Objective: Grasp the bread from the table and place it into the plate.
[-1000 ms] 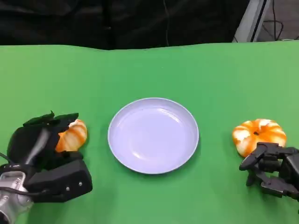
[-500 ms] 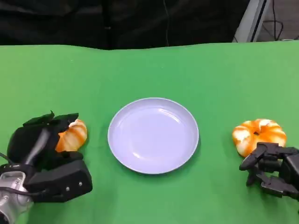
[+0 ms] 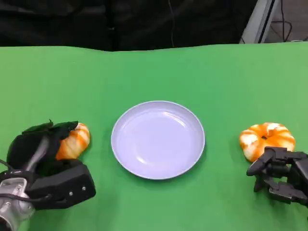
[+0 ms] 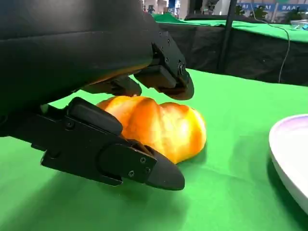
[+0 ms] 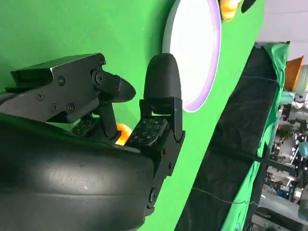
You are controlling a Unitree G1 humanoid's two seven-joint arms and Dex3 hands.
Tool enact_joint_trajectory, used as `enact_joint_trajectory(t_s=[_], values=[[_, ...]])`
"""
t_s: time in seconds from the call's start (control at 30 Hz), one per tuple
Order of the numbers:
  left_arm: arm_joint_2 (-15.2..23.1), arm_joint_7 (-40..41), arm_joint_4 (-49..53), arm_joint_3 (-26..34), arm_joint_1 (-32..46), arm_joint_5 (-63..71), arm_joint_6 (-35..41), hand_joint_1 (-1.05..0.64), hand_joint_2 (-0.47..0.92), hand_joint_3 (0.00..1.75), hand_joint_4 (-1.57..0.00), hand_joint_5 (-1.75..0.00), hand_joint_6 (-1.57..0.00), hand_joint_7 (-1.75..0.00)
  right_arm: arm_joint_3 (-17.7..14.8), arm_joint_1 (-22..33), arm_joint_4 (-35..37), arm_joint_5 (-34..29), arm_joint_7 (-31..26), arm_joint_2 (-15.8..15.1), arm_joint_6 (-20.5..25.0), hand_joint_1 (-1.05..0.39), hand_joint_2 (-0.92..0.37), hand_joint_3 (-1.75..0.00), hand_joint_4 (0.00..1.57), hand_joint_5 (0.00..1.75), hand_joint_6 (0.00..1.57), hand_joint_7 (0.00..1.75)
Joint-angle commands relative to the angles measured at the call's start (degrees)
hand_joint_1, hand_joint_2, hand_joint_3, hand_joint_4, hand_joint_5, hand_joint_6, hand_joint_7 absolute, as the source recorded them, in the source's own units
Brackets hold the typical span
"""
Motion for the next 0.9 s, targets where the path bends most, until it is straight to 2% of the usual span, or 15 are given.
enact_joint_trajectory(t_s=[0.03,0.67,0.9], values=[[0.6,-1.1,1.5,-0.6,-0.5,-0.3,1.7,-0.71,0.88,0.01,-0.39,0.00,-0.50,0.00,-0.6,0.5,-0.2,0.6,-0.2,-1.2,0.2,0.11,-0.79,-0.71,0.88,1.40,0.92,1.01],[0.7,-1.4,1.3,-0.8,-0.7,-0.6,2.1,-0.72,0.89,0.00,-0.39,0.00,-0.50,0.00,-0.8,0.5,-0.3,1.2,0.4,-1.2,0.8,0.09,-0.83,-0.65,0.88,1.41,0.92,1.02],[0.9,-1.3,1.2,-0.7,-0.7,-0.7,1.9,-0.71,0.88,0.00,-0.39,0.00,-0.50,0.00,-0.5,0.5,-0.2,0.6,0.0,-1.3,-0.5,0.10,-0.82,-0.66,0.88,1.41,0.92,1.02]])
